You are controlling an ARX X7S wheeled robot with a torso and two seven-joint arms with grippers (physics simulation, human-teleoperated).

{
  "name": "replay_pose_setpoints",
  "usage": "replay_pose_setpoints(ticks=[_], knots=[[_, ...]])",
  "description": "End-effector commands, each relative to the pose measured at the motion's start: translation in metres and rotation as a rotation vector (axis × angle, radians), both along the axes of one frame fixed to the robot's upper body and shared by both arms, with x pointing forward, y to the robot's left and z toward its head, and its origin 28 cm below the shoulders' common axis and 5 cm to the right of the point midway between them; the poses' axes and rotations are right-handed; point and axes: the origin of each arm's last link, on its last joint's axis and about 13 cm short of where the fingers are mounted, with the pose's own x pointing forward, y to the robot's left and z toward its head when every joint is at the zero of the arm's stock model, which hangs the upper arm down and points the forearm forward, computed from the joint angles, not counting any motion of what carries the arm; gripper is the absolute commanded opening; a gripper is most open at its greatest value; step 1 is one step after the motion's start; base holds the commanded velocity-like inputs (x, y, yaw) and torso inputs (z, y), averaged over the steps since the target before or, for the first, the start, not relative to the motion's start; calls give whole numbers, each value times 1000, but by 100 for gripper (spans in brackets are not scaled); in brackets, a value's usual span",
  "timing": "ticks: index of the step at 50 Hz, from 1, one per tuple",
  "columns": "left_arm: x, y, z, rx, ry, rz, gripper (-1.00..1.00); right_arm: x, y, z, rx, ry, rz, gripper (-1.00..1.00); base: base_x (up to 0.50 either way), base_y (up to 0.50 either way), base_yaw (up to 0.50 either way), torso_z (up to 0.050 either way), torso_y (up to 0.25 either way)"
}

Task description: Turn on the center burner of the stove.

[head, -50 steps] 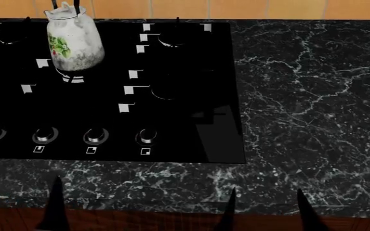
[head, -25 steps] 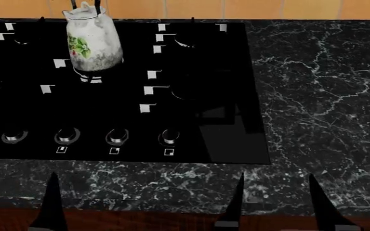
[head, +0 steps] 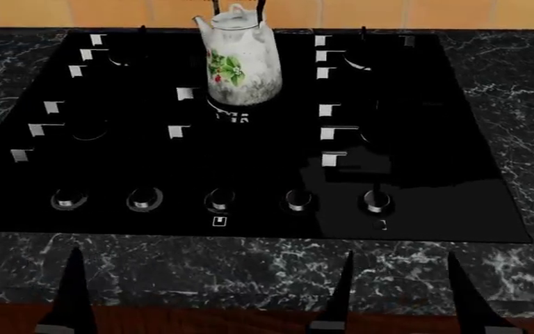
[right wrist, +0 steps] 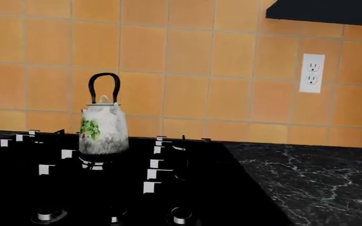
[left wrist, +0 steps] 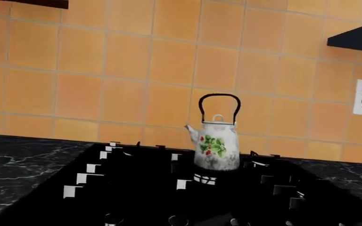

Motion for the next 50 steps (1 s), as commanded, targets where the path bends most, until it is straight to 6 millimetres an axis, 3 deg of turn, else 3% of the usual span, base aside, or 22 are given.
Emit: replay_pose_setpoints(ticks=[1, 26, 37, 50], knots=[[0, 0, 2, -13, -2, -5, 100, -1, 0, -1, 1, 0, 3, 100, 8, 500, 0, 0, 0], [0, -1, 1, -12, -2, -10, 100, -3, -2, -3, -6, 4, -11, 100, 10, 500, 0, 0, 0], [0, 0, 0, -11, 0, -9, 100, -4, -2, -4, -9, 3, 8, 100, 19, 214, 0, 0, 0], [-1, -1, 0, -11, 2, -13, 100, -4, -2, -4, -9, 5, 17, 100, 330, 10, 0, 0, 0]])
